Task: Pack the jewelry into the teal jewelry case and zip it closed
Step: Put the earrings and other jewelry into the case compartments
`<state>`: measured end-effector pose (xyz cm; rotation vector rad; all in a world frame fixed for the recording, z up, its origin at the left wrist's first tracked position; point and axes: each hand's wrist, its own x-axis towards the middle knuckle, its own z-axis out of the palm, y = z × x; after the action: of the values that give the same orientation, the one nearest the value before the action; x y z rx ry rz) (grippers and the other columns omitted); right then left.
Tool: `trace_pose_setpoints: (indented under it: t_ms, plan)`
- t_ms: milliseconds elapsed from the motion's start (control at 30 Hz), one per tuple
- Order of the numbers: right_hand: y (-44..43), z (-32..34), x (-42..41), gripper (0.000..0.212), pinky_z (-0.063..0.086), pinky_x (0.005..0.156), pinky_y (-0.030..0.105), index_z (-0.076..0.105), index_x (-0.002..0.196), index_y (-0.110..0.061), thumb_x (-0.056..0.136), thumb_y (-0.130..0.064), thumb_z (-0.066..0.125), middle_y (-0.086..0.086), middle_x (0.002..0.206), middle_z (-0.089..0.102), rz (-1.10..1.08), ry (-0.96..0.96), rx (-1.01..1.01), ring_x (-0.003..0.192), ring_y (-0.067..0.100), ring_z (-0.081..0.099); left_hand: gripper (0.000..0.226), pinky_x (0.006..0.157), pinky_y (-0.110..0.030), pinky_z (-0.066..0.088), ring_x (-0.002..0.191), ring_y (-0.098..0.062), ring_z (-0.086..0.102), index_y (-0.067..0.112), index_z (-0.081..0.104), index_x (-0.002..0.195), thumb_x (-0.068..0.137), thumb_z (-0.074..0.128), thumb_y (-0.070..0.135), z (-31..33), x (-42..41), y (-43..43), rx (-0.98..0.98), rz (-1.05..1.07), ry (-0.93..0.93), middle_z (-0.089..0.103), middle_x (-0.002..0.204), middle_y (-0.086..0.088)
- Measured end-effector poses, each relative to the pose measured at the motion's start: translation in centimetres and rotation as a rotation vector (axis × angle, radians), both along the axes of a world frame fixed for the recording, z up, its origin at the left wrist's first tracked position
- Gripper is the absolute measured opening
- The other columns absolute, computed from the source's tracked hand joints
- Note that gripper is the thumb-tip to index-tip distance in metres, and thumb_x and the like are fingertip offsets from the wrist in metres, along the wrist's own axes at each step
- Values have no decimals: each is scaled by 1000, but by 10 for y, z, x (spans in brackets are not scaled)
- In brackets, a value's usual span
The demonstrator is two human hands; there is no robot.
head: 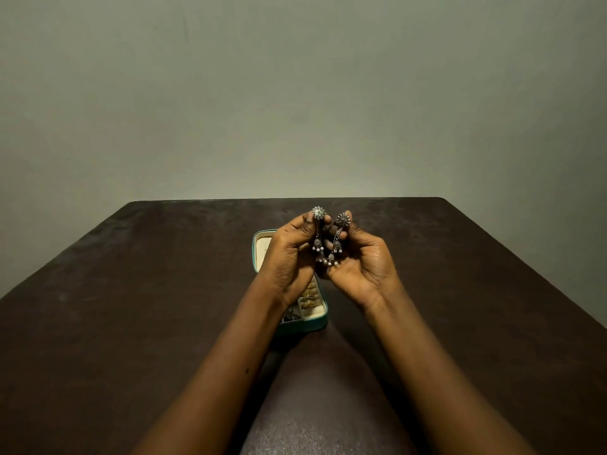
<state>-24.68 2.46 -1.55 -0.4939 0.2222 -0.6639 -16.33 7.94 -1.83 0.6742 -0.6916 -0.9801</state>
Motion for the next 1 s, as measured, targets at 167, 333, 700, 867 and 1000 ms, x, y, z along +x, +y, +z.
trace_pose_setpoints:
  t_ms: [167, 333, 700, 867, 1000]
  plan:
    - [2, 4, -3, 29, 39, 65, 30, 48, 68, -12, 93, -24, 44, -3, 43, 58, -14, 26, 19, 44, 10, 62, 26, 56, -18, 53, 58, -11, 65, 0, 56, 82, 97, 35, 6, -1, -2, 0, 27, 7, -32, 66, 61, -6]
    - [3, 3, -1, 20, 41, 66, 31, 51, 67, -12, 85, -23, 52, -3, 47, 59, -20, 49, 20, 50, 12, 65, 26, 54, -19, 53, 57, -12, 65, -1, 57, 83, 97, 35, 4, -3, 0, -1, 24, -4, -39, 66, 62, -8]
    - [10, 1, 5, 24, 51, 50, 26, 60, 65, -12, 88, -19, 53, -3, 48, 51, -51, 121, -137, 45, 10, 57, 10, 72, -21, 46, 72, -5, 60, 15, 66, 79, 87, 60, 14, -7, 41, 6, 134, 285, -525, 67, 67, 11]
    - [11, -5, 9, 24, 51, 49, 21, 59, 70, -5, 92, -10, 49, -2, 47, 57, -98, 245, -373, 45, 7, 59, 18, 66, -15, 49, 68, -3, 59, 15, 64, 78, 89, 55, 5, -13, 50, 15, 181, 347, -642, 65, 68, 9]
    - [15, -7, 5, 22, 38, 38, 7, 55, 73, -3, 93, -1, 45, 6, 62, 50, -93, 439, -659, 38, -3, 51, 15, 63, -15, 51, 64, -2, 62, 12, 65, 79, 89, 56, 4, -17, 59, 23, 227, 349, -633, 67, 71, 4]
